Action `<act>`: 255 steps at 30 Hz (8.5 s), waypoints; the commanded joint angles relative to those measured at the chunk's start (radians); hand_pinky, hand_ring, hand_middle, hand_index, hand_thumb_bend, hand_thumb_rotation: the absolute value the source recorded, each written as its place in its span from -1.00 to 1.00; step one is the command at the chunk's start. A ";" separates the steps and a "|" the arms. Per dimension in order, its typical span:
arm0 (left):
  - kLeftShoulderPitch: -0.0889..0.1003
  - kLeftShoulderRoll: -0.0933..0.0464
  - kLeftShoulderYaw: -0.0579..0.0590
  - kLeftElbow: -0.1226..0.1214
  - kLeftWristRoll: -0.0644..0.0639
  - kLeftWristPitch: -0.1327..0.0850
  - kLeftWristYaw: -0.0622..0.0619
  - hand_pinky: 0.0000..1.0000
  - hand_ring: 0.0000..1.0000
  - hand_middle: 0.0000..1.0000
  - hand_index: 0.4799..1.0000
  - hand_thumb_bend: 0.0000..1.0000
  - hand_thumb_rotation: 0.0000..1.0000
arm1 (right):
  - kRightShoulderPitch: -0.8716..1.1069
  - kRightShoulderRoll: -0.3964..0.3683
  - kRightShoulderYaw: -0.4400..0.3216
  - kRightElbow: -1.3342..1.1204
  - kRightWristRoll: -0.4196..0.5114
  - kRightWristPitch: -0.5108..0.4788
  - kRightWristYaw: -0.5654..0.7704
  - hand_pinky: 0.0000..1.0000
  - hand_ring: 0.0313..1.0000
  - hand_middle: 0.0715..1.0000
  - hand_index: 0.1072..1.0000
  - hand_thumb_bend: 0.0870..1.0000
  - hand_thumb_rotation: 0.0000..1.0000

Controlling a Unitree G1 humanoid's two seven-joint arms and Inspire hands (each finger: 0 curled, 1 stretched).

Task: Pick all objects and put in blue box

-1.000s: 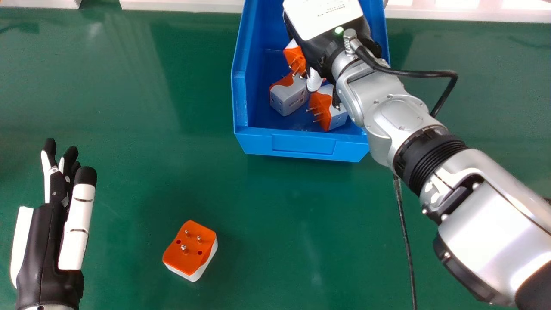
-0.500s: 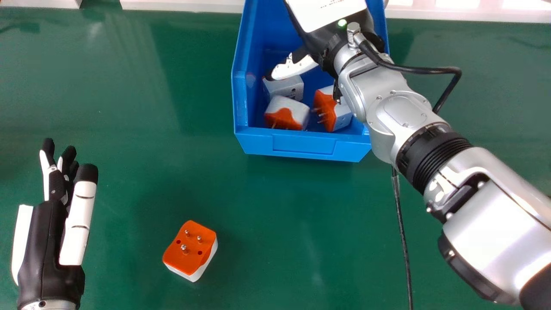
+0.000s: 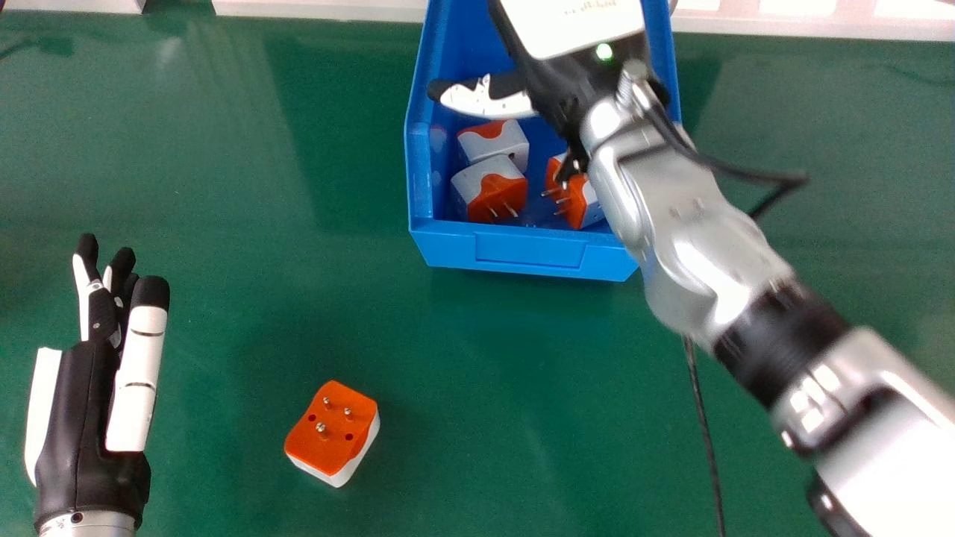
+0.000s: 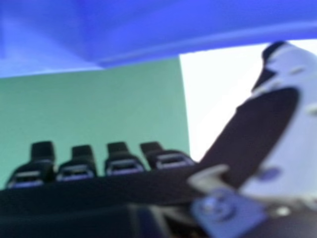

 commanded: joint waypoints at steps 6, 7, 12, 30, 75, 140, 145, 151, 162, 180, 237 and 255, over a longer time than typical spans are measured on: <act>-0.011 0.002 0.010 0.004 -0.025 -0.014 -0.001 1.00 1.00 1.00 1.00 0.16 0.84 | 0.420 -0.129 -0.097 -0.547 -0.023 -0.141 -0.151 0.88 1.00 1.00 1.00 -0.44 0.71; -0.009 -0.001 0.011 -0.004 -0.033 -0.005 -0.001 1.00 1.00 1.00 1.00 0.14 0.83 | 0.470 -0.144 -0.103 -0.580 -0.012 -0.188 -0.178 0.84 1.00 1.00 1.00 -0.42 0.79; 0.002 -0.004 0.008 -0.015 -0.031 -0.006 0.009 1.00 1.00 1.00 1.00 0.16 0.79 | 0.684 -0.226 -0.134 -0.650 0.074 -0.498 -0.292 0.87 1.00 1.00 1.00 -0.33 0.95; 0.000 -0.003 0.008 0.001 -0.043 -0.037 -0.006 1.00 1.00 1.00 1.00 0.22 0.77 | 0.674 -0.264 -0.083 -0.446 0.001 -0.939 -0.133 0.82 1.00 1.00 1.00 -0.35 0.85; 0.041 -0.026 0.000 -0.109 -0.034 0.013 0.026 1.00 1.00 1.00 1.00 0.23 0.84 | -0.019 0.071 0.283 0.395 -0.277 -0.860 -0.161 0.44 0.73 0.82 0.70 -0.27 0.31; 0.048 -0.037 -0.019 -0.141 0.003 0.041 0.052 1.00 1.00 1.00 1.00 0.13 0.85 | 0.217 0.081 0.095 0.078 0.053 -0.705 0.112 -0.70 -0.63 -0.52 -0.17 -0.11 -0.74; 0.037 -0.035 -0.012 -0.129 0.003 0.041 0.051 1.00 1.00 1.00 1.00 0.17 0.85 | 0.400 0.006 0.019 -0.253 0.086 -0.640 0.182 -0.74 -0.70 -0.33 -0.10 -0.09 -0.99; 0.034 -0.036 -0.009 -0.123 -0.008 0.039 0.043 1.00 1.00 1.00 1.00 0.18 0.83 | 0.579 -0.059 -0.095 -0.585 0.067 -0.523 0.264 -0.80 -0.75 -0.31 -0.11 -0.09 -1.00; -0.007 -0.019 -0.004 -0.074 0.002 0.038 0.044 1.00 1.00 1.00 1.00 0.17 0.83 | 0.527 -0.080 -0.312 -0.686 0.102 -0.463 0.249 -0.85 -0.81 -0.32 -0.13 -0.08 -1.00; -0.014 -0.021 -0.006 -0.052 -0.004 0.017 0.043 1.00 1.00 1.00 1.00 0.22 0.82 | -0.087 -0.018 -0.215 -0.027 -0.076 -0.234 0.241 -0.74 -0.67 -0.17 -0.14 -0.07 -1.00; 0.037 -0.046 -0.025 -0.113 0.031 0.025 0.056 1.00 1.00 1.00 1.00 0.21 0.86 | -0.397 0.219 0.042 0.742 0.055 -0.063 -0.009 0.86 1.00 1.00 1.00 -0.14 0.04; 0.020 -0.029 -0.012 -0.087 0.021 0.022 0.043 1.00 1.00 1.00 1.00 0.14 0.88 | -0.069 0.121 -0.003 0.095 0.000 0.114 -0.011 0.90 1.00 1.00 1.00 -0.34 -0.68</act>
